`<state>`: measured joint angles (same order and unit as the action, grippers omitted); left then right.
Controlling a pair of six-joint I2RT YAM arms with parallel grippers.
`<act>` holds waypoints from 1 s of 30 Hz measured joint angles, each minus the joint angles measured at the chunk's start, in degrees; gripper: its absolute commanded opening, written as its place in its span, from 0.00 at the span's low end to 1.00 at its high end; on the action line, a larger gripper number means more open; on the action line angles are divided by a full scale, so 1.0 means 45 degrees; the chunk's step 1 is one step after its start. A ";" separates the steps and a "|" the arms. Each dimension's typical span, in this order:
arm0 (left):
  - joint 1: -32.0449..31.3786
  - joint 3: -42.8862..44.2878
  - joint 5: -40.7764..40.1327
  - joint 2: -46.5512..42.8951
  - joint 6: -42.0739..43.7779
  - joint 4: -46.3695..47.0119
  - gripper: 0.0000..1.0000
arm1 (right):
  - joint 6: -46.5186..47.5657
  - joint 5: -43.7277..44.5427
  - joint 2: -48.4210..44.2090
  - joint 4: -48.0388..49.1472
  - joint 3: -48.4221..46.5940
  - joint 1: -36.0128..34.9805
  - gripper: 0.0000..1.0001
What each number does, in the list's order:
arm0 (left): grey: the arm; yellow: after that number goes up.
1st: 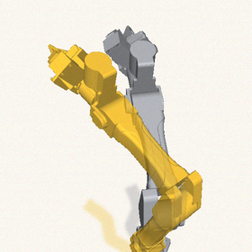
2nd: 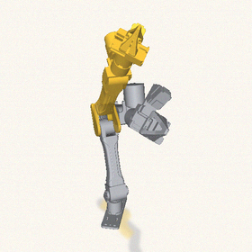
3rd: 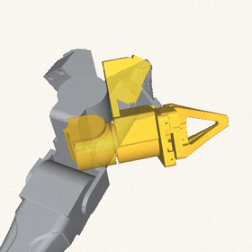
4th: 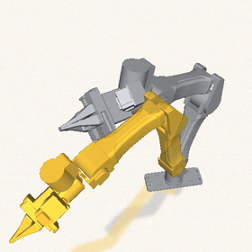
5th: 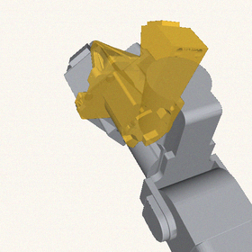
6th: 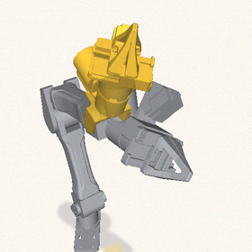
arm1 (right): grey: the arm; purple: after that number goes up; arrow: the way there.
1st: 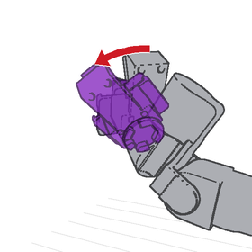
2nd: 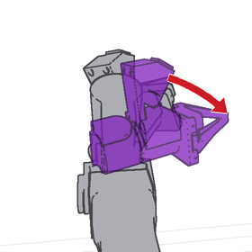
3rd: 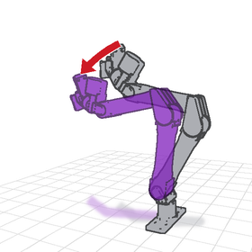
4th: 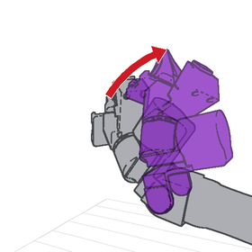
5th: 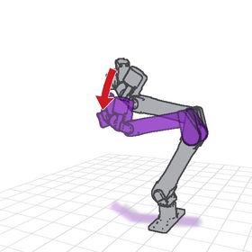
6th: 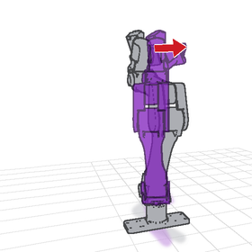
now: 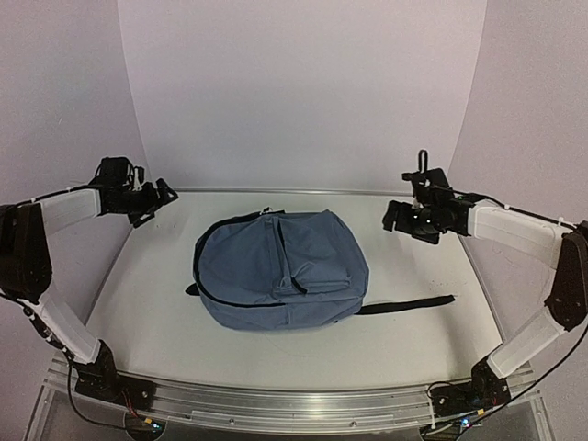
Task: Pack the student bag
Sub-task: Reset both arms
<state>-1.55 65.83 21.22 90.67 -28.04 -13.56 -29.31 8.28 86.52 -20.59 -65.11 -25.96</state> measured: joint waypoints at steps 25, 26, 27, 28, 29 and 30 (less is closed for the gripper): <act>0.2406 -0.9029 -0.5520 -0.8582 0.1238 0.4429 1.00 | 0.2992 0.1356 -0.8525 1.0531 1.0596 0.4211 0.98; 0.2406 -0.9151 -0.5617 -0.8601 0.1249 0.4476 1.00 | 0.3097 0.1476 -0.8528 1.0700 1.0743 0.4211 0.98; 0.2406 -0.9262 -0.5694 -0.8613 0.1257 0.4520 1.00 | 0.3191 0.1589 -0.8529 1.0872 1.0845 0.4211 0.98; 0.2406 -0.9333 -0.5751 -0.8628 0.1265 0.4570 1.00 | 0.3264 0.1661 -0.8529 1.1055 1.0872 0.4211 0.98; 0.2406 -0.9370 -0.5784 -0.8637 0.1273 0.4631 1.00 | 0.3327 0.1712 -0.8529 1.1269 1.0877 0.4211 0.98; 0.2406 -0.9385 -0.5805 -0.8641 0.1280 0.4690 1.00 | 0.3378 0.1753 -0.8529 1.1478 1.0877 0.4211 0.98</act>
<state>9.28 23.59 -4.90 51.78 -22.27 7.54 -14.10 16.17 48.14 31.06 -16.16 -7.01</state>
